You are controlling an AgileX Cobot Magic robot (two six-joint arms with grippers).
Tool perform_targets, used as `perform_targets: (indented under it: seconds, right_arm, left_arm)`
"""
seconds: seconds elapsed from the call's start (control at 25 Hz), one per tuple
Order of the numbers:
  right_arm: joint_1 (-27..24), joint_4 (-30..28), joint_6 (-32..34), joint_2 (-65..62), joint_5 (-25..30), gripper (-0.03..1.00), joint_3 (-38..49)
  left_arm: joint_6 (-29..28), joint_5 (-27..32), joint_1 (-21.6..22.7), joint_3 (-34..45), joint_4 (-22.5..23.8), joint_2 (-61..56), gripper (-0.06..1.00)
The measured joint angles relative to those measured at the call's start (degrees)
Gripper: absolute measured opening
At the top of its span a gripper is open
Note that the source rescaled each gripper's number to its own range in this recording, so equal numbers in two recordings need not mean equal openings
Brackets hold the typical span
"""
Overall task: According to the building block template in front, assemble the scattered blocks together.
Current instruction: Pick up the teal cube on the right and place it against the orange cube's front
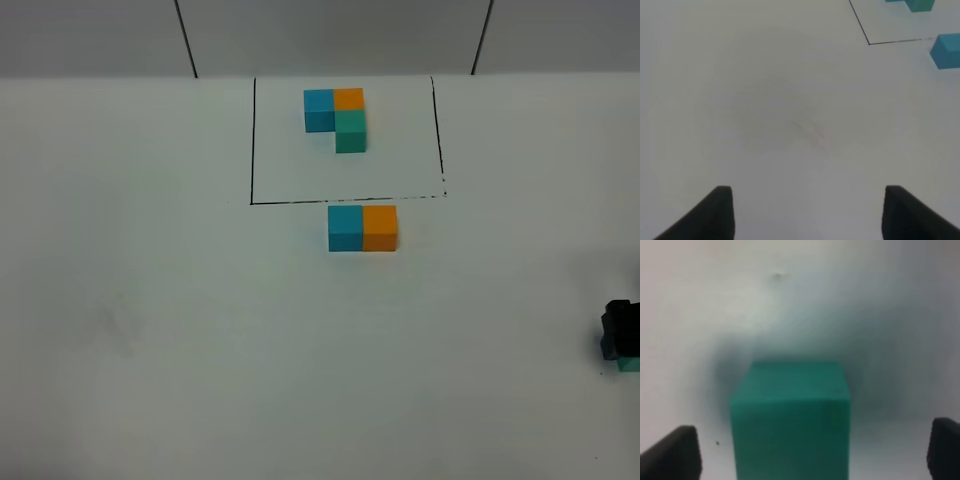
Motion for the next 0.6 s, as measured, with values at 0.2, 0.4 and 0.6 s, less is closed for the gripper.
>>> perform_targets:
  seconds: [0.2, 0.4, 0.6]
  right_arm:
    - [0.0, 0.4, -0.2, 1.8, -0.1, 0.66, 0.0]
    - [0.0, 0.4, -0.3, 2.3, -0.1, 0.35, 0.0]
    - [0.0, 0.5, 1.8, 2.3, 1.0, 0.02, -0.2]
  left_arm:
    - [0.0, 0.0, 0.0, 0.0, 0.0, 0.0, 0.36]
    - [0.0, 0.0, 0.0, 0.0, 0.0, 0.0, 0.36]
    - [0.0, 0.0, 0.0, 0.0, 0.0, 0.0, 0.36]
